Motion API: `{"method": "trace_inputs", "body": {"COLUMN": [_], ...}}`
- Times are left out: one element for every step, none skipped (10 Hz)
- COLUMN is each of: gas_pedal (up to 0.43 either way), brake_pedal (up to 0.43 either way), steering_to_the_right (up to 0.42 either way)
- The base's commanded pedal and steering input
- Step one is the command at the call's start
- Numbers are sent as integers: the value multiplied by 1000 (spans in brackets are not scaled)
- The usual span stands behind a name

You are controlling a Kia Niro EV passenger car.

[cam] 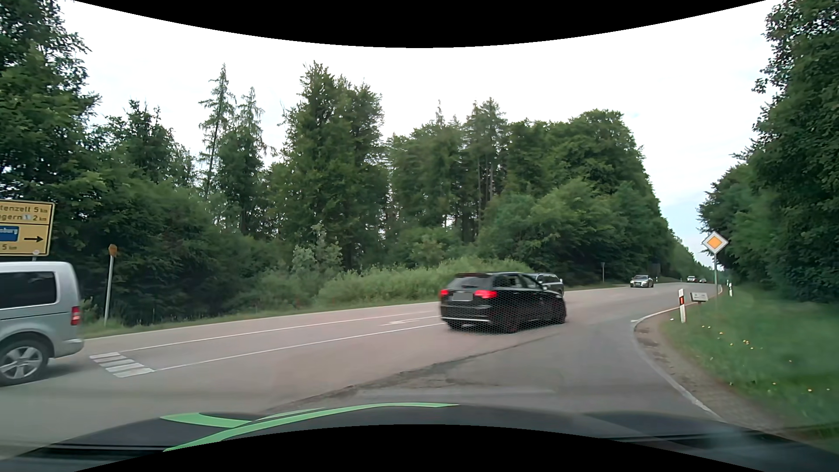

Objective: Follow the waypoints while adhering to traffic rules and regulations

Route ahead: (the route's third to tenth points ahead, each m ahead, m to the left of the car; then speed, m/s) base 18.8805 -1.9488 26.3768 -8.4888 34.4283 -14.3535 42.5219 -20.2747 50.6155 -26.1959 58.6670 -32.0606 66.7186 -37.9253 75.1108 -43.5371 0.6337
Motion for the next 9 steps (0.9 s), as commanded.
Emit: {"method": "trace_inputs", "body": {"gas_pedal": [110, 118, 138, 150, 169, 189, 209, 240, 240], "brake_pedal": [0, 0, 0, 0, 0, 0, 0, 0, 0], "steering_to_the_right": [154, 153, 158, 165, 168, 167, 168, 167, 167]}}
